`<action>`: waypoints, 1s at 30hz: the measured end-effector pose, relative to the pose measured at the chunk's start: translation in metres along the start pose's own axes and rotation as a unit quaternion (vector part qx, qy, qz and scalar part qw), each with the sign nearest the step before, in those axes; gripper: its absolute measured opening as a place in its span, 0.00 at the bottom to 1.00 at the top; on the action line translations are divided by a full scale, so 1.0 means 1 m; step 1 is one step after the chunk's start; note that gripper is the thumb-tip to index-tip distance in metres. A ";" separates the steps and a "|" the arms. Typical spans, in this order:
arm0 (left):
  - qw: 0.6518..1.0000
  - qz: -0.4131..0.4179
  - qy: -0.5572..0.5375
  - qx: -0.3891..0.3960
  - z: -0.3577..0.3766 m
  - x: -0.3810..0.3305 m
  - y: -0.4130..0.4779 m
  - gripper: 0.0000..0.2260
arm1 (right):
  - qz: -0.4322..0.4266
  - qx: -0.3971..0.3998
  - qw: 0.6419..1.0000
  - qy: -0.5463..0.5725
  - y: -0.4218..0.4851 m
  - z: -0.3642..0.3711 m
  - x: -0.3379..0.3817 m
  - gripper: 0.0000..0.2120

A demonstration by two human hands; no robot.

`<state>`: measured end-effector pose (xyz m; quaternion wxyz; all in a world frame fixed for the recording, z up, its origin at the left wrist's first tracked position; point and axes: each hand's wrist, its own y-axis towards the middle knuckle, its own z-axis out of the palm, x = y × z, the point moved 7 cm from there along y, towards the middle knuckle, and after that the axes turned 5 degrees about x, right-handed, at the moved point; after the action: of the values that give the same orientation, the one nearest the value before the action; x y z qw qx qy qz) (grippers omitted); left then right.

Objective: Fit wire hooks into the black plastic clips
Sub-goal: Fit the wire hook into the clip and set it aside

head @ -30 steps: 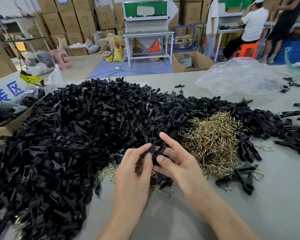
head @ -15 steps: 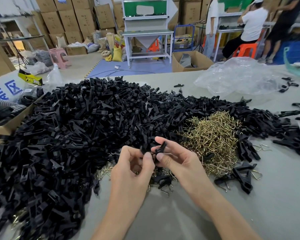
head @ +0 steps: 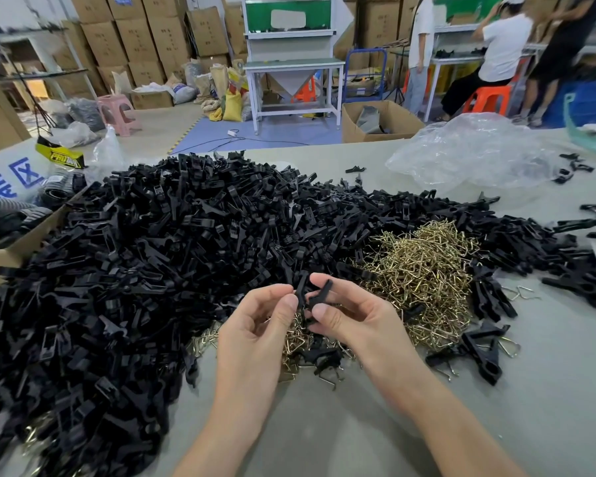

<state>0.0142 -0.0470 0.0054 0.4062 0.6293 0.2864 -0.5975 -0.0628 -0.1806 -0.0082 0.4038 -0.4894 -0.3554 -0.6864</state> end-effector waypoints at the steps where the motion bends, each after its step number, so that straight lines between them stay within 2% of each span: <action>1: 1.000 -0.002 -0.005 -0.005 0.000 0.000 0.000 0.04 | 0.000 0.001 1.000 -0.006 0.000 0.001 0.000 0.17; 7: 1.000 -0.005 -0.017 0.001 0.003 0.001 -0.002 0.09 | 0.002 -0.003 1.000 -0.010 0.000 0.001 0.000 0.16; 21: 1.000 0.003 0.009 0.012 0.006 0.004 -0.003 0.02 | 0.003 -0.003 1.000 -0.005 0.000 0.000 -0.001 0.16; 24: 0.998 0.019 0.040 0.033 0.010 0.003 -0.003 0.06 | -0.006 -0.007 1.000 -0.009 0.000 -0.003 0.000 0.15; 30: 0.993 0.058 0.078 0.065 0.017 -0.001 -0.006 0.15 | 0.002 -0.005 1.000 0.022 0.003 -0.006 -0.005 0.21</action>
<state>0.0000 -0.0578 0.0060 0.3751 0.7147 0.2407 -0.5391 -0.0613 -0.1859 -0.0141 0.4104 -0.4771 -0.3415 -0.6981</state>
